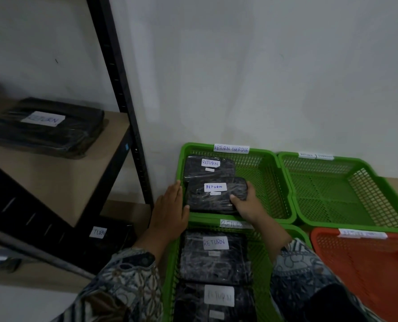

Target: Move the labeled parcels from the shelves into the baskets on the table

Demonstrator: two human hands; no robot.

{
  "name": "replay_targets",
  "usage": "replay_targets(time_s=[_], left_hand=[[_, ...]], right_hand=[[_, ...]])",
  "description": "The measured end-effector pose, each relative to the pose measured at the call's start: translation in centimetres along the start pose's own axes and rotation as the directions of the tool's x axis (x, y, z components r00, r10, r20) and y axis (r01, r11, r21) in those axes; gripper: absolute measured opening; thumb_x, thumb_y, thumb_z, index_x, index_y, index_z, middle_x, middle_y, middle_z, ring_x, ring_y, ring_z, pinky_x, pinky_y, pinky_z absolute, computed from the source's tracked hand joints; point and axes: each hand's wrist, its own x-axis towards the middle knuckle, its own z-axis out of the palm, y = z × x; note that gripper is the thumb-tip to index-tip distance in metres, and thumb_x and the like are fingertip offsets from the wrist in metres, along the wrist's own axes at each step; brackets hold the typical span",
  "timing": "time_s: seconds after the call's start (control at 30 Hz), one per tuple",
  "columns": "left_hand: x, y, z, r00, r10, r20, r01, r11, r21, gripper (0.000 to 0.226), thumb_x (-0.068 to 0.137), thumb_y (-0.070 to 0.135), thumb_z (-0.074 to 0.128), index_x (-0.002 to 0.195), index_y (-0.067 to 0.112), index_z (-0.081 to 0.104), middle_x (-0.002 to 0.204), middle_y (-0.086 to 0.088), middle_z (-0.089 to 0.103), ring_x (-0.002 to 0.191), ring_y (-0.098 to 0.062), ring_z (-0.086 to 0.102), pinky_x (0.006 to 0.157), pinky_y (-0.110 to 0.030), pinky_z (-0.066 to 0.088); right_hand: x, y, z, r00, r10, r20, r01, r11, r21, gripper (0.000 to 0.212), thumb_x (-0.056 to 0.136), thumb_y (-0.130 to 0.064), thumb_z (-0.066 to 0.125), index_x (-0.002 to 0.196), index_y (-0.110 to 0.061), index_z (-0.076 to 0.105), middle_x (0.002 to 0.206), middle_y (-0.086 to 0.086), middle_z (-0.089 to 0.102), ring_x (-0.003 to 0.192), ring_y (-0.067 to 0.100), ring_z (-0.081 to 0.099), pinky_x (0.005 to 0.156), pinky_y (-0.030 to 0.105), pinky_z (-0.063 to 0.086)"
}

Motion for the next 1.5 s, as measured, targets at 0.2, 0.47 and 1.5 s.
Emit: replay_targets(time_s=[0.2, 0.47, 1.5], left_hand=[[-0.2, -0.4, 0.8, 0.999, -0.004, 0.041, 0.003, 1.000, 0.019, 0.072, 0.090, 0.046, 0.016, 0.150, 0.009, 0.002, 0.157, -0.003, -0.011, 0.144, -0.019, -0.003, 0.116, -0.041, 0.012], [-0.3, -0.3, 1.1, 0.998, -0.014, 0.053, 0.013, 1.000, 0.020, 0.073, 0.089, 0.050, 0.005, 0.149, 0.011, -0.005, 0.151, 0.002, -0.023, 0.143, -0.016, -0.010, 0.116, -0.041, 0.007], [-2.5, 2.1, -2.3, 1.000, -0.027, -0.004, 0.027, 0.997, 0.079, 0.066, 0.095, 0.040, 0.020, 0.150, 0.011, -0.001, 0.157, -0.006, -0.009, 0.143, -0.022, -0.011, 0.115, -0.042, -0.003]], right_hand=[[0.2, 0.0, 1.3, 0.999, 0.003, -0.036, -0.014, 0.958, -0.286, 0.085, 0.094, -0.047, 0.048, 0.151, -0.017, -0.007, 0.143, 0.015, 0.046, 0.135, 0.036, 0.038, 0.118, 0.048, 0.009], [0.6, -0.2, 2.2, 0.996, -0.006, -0.089, -0.036, 0.887, -0.461, 0.089, 0.093, -0.050, 0.048, 0.150, -0.014, -0.010, 0.132, 0.014, 0.057, 0.129, 0.030, 0.047, 0.117, 0.048, 0.002], [-4.3, -0.7, 3.6, 0.904, -0.417, -0.091, 0.217, 0.632, -0.744, 0.067, 0.096, -0.050, 0.034, 0.150, -0.014, 0.015, 0.156, 0.010, 0.020, 0.145, 0.027, 0.011, 0.116, 0.049, 0.000]])
